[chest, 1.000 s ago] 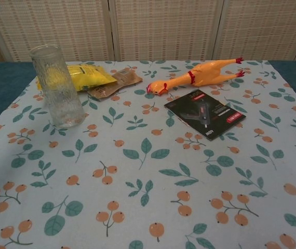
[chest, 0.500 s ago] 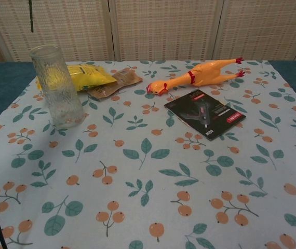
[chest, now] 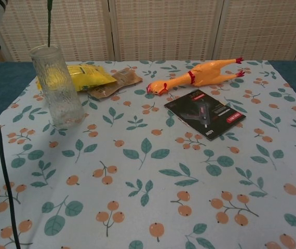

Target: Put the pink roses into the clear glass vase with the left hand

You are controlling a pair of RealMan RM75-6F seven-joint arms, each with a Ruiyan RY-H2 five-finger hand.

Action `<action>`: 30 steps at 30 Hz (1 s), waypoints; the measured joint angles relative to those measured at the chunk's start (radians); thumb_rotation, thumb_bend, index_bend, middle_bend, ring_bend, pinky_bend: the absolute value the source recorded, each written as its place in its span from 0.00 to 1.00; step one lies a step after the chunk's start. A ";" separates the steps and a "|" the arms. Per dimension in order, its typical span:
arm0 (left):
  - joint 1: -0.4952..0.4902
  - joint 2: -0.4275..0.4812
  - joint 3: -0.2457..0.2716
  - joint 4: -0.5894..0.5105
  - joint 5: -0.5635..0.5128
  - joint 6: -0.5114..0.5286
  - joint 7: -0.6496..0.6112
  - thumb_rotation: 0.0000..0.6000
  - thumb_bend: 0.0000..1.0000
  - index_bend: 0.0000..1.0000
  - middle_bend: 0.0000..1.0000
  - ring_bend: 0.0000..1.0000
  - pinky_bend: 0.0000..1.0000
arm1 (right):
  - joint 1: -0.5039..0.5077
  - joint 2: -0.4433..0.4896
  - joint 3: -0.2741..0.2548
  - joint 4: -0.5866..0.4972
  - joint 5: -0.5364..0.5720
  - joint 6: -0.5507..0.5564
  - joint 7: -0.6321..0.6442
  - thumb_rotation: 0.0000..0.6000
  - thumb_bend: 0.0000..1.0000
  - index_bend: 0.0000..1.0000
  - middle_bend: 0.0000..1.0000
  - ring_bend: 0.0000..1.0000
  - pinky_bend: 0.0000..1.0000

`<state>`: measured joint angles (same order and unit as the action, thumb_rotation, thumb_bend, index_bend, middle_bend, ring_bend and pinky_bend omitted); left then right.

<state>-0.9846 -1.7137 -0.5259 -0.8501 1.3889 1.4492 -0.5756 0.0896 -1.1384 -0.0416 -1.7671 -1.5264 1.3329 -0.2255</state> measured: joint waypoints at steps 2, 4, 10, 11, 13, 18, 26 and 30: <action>-0.004 -0.010 0.007 0.015 -0.003 -0.001 -0.004 1.00 0.63 0.58 0.63 0.65 0.29 | 0.000 0.000 -0.001 0.000 0.000 0.000 0.000 1.00 0.16 0.00 0.00 0.00 0.00; -0.005 -0.020 0.017 0.033 -0.003 0.000 -0.006 1.00 0.63 0.58 0.63 0.65 0.28 | 0.001 0.001 -0.002 -0.001 -0.002 0.000 0.000 1.00 0.16 0.00 0.00 0.00 0.00; 0.012 -0.045 0.051 0.083 -0.009 0.004 -0.033 1.00 0.59 0.54 0.61 0.62 0.26 | -0.003 0.005 -0.008 -0.005 -0.017 0.012 0.006 1.00 0.16 0.00 0.00 0.00 0.00; 0.020 -0.049 0.058 0.084 -0.010 0.005 -0.039 1.00 0.58 0.53 0.60 0.61 0.25 | -0.005 0.004 -0.007 -0.004 -0.017 0.018 0.002 1.00 0.16 0.00 0.00 0.00 0.00; 0.039 -0.059 0.078 0.084 -0.010 0.012 -0.045 1.00 0.57 0.52 0.58 0.60 0.24 | -0.008 0.000 -0.004 -0.002 -0.015 0.025 -0.010 1.00 0.16 0.00 0.00 0.00 0.00; 0.072 -0.093 0.127 0.118 -0.007 0.010 -0.029 1.00 0.51 0.45 0.52 0.53 0.19 | -0.010 -0.005 -0.008 -0.004 -0.020 0.028 -0.019 1.00 0.16 0.00 0.00 0.00 0.00; 0.093 -0.109 0.162 0.137 -0.013 -0.038 -0.033 1.00 0.43 0.10 0.21 0.22 0.07 | -0.020 -0.001 -0.010 -0.009 -0.027 0.048 -0.026 1.00 0.16 0.00 0.00 0.00 0.00; 0.109 -0.096 0.173 0.106 -0.015 -0.053 -0.018 1.00 0.40 0.00 0.01 0.02 0.03 | -0.022 0.002 -0.010 -0.010 -0.033 0.053 -0.020 1.00 0.16 0.00 0.00 0.00 0.00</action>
<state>-0.8758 -1.8092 -0.3527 -0.7439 1.3742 1.3967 -0.5939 0.0680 -1.1364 -0.0519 -1.7771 -1.5597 1.3857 -0.2450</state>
